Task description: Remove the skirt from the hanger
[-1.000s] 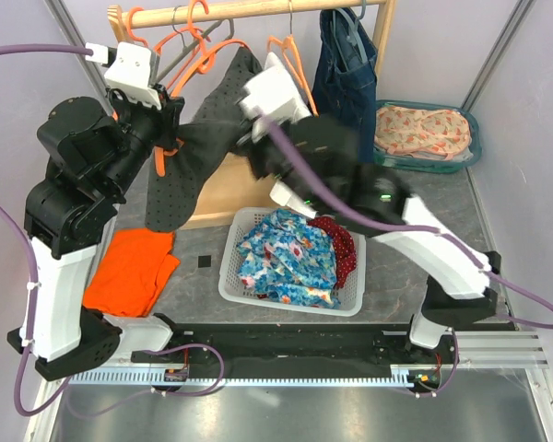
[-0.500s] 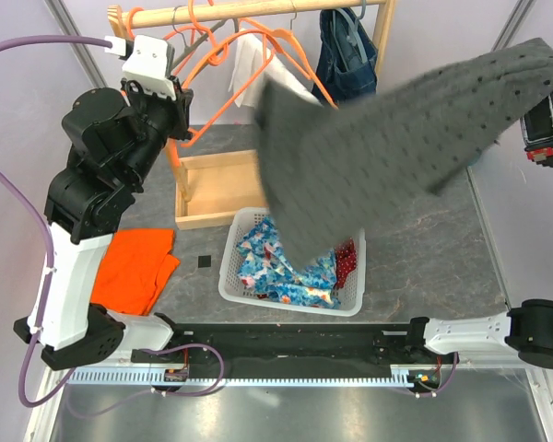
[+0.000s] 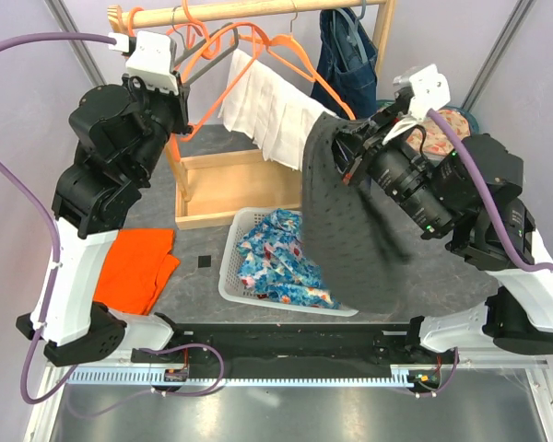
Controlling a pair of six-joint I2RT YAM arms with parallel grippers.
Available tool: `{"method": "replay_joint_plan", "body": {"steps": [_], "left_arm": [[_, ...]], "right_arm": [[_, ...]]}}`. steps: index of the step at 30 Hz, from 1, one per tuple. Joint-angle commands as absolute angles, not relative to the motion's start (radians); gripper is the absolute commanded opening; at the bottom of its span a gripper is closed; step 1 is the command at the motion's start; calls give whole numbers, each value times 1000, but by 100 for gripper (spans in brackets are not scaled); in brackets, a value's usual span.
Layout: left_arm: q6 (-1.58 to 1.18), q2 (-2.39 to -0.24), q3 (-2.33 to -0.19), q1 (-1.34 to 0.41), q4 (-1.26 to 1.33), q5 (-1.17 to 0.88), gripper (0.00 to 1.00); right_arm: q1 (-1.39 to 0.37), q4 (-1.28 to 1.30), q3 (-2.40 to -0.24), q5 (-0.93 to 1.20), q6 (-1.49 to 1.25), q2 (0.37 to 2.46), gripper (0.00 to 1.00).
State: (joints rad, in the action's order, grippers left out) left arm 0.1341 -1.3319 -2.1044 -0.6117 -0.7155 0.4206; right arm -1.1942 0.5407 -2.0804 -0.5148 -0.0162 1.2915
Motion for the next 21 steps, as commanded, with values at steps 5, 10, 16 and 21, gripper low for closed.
{"method": "replay_joint_plan", "body": {"steps": [5,10,16,21], "left_arm": [[198,-1290,-2063,-609,-618,471,2],[225,-1256,-2010,-609,-591,498,2],[282,-1246,-1919,-609,-480,535,2],[369,-1253,-1832,-609,-304,583,2]], "right_arm": [[-1193,491,-2080,-541,-63,1243,0],[-1193,492,-2037,-558,-69,1270,0],[-1195,456,-1872,-618,-61,1275,0],[-1193,451,-1744,-690,-60,1285,0]]}}
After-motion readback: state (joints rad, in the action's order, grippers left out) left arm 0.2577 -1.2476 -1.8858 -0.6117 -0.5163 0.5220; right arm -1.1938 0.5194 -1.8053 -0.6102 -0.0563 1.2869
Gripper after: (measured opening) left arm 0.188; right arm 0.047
